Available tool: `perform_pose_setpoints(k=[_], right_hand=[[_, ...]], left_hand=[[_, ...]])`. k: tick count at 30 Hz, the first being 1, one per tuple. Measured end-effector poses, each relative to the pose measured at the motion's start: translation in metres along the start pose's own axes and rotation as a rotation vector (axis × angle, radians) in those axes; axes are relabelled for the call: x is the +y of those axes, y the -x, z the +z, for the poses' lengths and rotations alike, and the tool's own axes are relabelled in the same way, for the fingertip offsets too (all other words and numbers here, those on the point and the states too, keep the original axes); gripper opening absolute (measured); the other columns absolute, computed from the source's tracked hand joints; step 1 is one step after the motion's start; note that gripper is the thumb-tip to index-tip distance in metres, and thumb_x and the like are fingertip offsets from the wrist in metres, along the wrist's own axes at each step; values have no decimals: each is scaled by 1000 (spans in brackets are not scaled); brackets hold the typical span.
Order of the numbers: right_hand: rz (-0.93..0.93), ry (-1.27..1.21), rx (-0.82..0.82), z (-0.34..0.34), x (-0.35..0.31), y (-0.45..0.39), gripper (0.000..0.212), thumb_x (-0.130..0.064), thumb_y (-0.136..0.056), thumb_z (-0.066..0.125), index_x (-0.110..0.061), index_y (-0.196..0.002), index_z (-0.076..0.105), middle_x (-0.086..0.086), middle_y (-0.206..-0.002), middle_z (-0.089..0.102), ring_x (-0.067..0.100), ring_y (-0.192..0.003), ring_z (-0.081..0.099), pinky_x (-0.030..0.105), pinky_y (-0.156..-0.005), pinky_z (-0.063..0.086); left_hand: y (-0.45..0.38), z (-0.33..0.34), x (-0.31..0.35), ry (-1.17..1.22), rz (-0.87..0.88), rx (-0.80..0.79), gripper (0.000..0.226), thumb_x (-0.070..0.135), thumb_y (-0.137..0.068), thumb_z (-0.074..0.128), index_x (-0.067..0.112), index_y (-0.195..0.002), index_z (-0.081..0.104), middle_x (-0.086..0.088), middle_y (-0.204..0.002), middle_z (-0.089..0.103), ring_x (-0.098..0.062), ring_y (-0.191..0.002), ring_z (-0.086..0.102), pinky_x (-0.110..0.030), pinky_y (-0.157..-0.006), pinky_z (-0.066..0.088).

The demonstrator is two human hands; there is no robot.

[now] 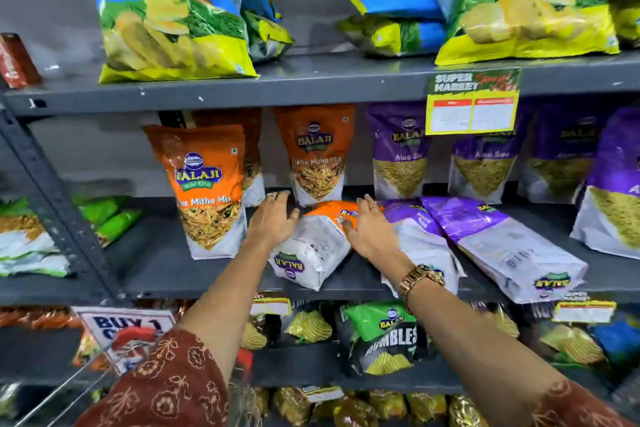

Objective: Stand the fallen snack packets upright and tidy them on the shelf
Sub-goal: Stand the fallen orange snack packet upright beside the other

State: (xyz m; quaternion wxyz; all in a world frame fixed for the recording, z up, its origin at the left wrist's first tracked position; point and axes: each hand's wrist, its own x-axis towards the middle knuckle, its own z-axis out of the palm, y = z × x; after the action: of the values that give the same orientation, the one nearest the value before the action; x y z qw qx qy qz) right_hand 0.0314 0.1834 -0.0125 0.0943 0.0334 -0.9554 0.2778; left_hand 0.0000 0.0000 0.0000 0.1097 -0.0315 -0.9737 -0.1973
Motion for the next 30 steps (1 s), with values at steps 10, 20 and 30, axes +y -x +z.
perform_pose_setpoints(k=[10,20,30], right_hand=[[586,-493,-195,40,-13,-19,61,-43,-86,51,0,-128,40,19,-134,48,37,-118,49,42,-87,48],[703,-1067,-96,70,-10,-11,46,-6,-68,74,-3,-109,54,15,-99,67,32,-85,64,50,-84,52],[159,-867,159,45,-7,-36,75,15,-56,74,-15,-114,37,9,-111,60,25,-104,59,45,-87,52]], left_hand=[[-33,32,-47,427,-379,-451,67,53,-75,59,5,-121,53,-18,-127,57,-33,-112,57,-38,-92,47],[-22,52,-60,922,-567,-427,51,39,-64,73,9,-103,58,-9,-85,69,-23,-72,65,-29,-58,51],[-16,41,-41,1280,-301,-86,62,-13,-66,69,5,-122,49,-6,-107,61,-11,-80,61,-15,-41,49]])
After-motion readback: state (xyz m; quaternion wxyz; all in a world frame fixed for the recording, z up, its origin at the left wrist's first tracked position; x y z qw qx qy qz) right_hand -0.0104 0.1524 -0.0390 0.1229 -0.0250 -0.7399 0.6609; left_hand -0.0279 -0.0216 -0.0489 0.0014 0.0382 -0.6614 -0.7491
